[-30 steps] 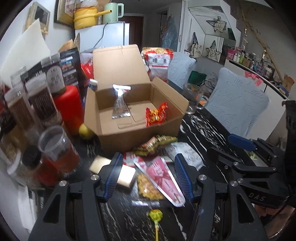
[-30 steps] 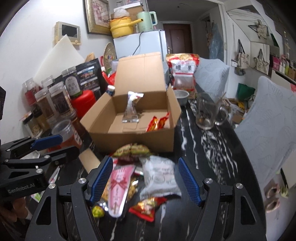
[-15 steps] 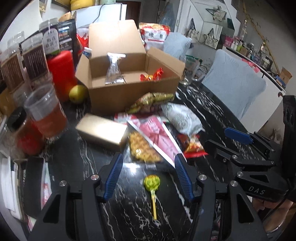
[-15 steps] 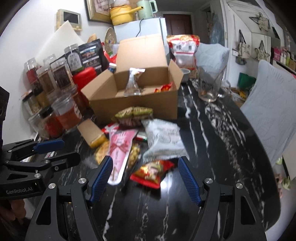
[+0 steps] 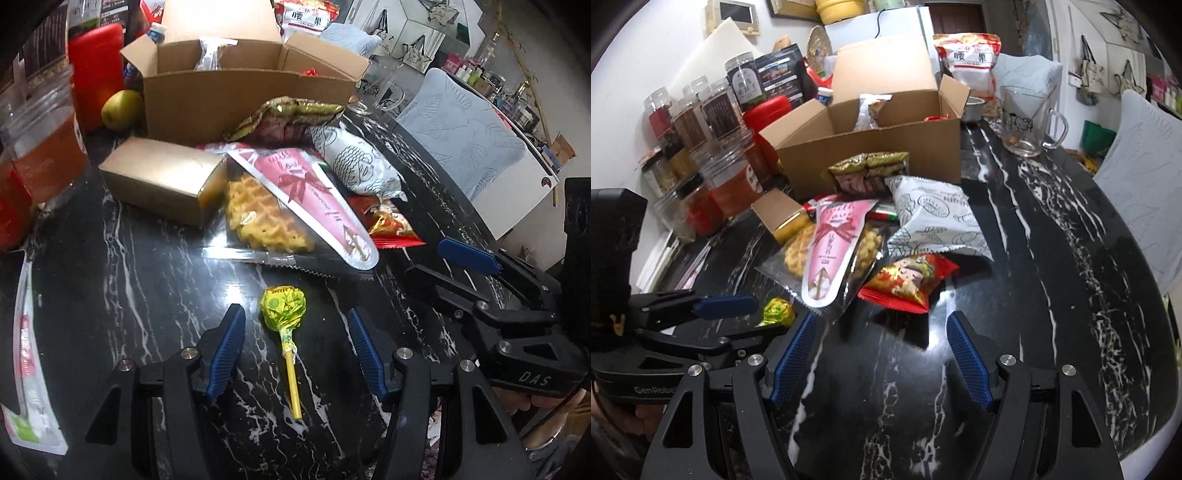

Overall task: Organize snacks
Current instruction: 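Grasp the green lollipop with the left gripper while the right gripper grasps the pink pouch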

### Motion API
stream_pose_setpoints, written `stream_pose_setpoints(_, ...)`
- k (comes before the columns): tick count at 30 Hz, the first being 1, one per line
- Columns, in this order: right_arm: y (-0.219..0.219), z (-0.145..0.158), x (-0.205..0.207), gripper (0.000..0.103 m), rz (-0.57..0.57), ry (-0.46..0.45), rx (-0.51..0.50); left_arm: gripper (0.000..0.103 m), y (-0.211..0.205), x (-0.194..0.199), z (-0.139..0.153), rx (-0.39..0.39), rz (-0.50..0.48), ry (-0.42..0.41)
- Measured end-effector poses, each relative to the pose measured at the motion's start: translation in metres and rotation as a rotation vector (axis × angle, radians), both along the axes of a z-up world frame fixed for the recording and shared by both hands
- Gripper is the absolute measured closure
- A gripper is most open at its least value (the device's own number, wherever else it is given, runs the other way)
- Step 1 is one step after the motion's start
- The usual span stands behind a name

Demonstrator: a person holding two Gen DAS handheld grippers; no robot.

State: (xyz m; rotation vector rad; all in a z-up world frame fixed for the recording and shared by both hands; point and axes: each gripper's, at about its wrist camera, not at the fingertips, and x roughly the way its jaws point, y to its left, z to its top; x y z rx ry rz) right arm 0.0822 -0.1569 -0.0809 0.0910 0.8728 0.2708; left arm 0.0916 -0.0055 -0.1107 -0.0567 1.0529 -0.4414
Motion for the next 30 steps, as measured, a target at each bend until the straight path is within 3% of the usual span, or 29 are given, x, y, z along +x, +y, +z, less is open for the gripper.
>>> stream_pose_setpoints(13, -0.013, -0.011, 0.009, 0.029, -0.016, 0.005, -0.016, 0.047, -0.007, 0.002, -0.005, 0.044, 0.022, -0.078)
stream_pose_setpoints(16, -0.016, -0.013, 0.011, 0.029, -0.023, 0.013, -0.006, 0.066, -0.01, -0.001, -0.007, 0.103, 0.042, -0.112)
stream_pose_setpoints(19, -0.018, -0.014, 0.014, 0.029, -0.032, 0.018, 0.007, 0.077, -0.012, -0.006, -0.006, 0.143, 0.03, -0.133)
stream_pose_setpoints(24, -0.018, -0.01, 0.017, 0.029, -0.023, 0.01, 0.029, 0.077, -0.002, -0.006, -0.004, 0.051, 0.047, -0.082)
stream_pose_setpoints(30, -0.012, -0.002, 0.021, 0.029, 0.0, -0.008, 0.054, 0.077, 0.018, -0.007, 0.009, 0.005, 0.101, -0.1)
